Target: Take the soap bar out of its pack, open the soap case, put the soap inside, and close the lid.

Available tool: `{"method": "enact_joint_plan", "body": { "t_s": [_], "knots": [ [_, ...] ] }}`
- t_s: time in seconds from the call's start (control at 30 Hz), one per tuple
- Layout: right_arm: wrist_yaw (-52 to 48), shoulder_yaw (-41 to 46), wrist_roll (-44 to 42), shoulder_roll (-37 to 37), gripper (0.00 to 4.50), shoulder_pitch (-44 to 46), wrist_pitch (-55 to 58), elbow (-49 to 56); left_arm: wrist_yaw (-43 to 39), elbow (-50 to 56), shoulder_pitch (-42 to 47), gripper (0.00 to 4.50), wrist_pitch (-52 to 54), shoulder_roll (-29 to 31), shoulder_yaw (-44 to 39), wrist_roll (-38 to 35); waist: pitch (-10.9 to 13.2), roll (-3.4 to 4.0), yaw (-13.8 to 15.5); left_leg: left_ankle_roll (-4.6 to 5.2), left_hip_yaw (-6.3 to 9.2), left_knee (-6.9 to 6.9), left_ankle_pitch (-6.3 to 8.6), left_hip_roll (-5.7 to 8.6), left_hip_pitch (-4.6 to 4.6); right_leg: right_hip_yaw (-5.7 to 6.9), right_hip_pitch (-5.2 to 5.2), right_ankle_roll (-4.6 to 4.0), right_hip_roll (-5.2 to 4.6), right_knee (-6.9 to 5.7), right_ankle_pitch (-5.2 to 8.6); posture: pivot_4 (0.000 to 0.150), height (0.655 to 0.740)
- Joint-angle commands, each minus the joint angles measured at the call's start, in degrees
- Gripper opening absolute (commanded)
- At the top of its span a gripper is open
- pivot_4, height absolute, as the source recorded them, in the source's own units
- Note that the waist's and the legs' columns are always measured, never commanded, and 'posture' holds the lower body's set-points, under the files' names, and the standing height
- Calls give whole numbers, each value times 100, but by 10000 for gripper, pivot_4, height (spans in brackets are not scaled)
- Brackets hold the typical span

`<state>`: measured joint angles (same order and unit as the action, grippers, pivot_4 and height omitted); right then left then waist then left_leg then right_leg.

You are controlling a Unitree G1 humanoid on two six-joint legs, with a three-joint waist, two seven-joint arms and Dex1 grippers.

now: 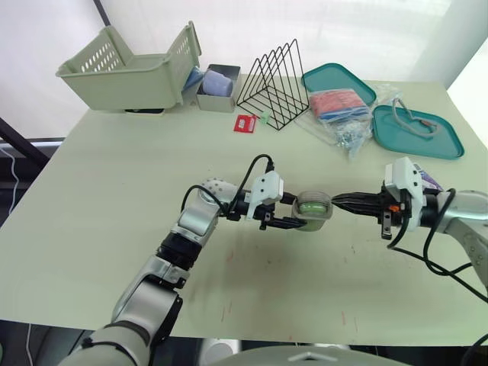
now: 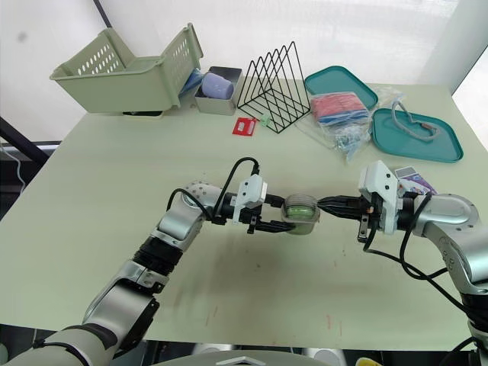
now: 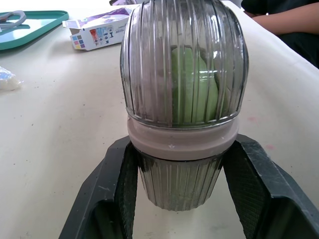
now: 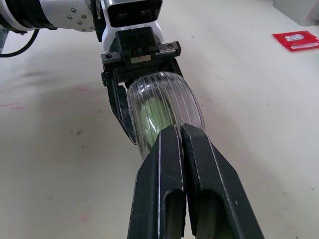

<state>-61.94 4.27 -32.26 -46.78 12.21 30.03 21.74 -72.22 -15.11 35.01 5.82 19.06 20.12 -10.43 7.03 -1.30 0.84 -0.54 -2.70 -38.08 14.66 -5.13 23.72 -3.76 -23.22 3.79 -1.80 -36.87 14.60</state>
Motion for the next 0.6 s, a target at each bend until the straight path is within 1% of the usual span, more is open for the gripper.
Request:
{"method": "enact_joint_plan", "body": {
  "t_s": [0.03,0.43,0.6],
  "knots": [
    [16,17,-100,-12,1116,82,15,198,24,159,10,20183,-13,4,-95,-58,0,0,-1,0,0,0,0,0,0,0,0,0,0,0,0,1500,7400],
    [65,-34,-162,9,1116,249,141,249,11,165,18,20183,-9,25,-99,-63,0,0,-1,0,0,0,0,0,0,0,0,0,0,0,0,1500,7400],
    [-26,81,-178,-122,1116,194,120,169,-5,163,11,20183,-2,40,-97,-65,0,0,-2,0,0,0,0,0,0,0,0,0,0,0,0,1500,7400]
  ]
}}
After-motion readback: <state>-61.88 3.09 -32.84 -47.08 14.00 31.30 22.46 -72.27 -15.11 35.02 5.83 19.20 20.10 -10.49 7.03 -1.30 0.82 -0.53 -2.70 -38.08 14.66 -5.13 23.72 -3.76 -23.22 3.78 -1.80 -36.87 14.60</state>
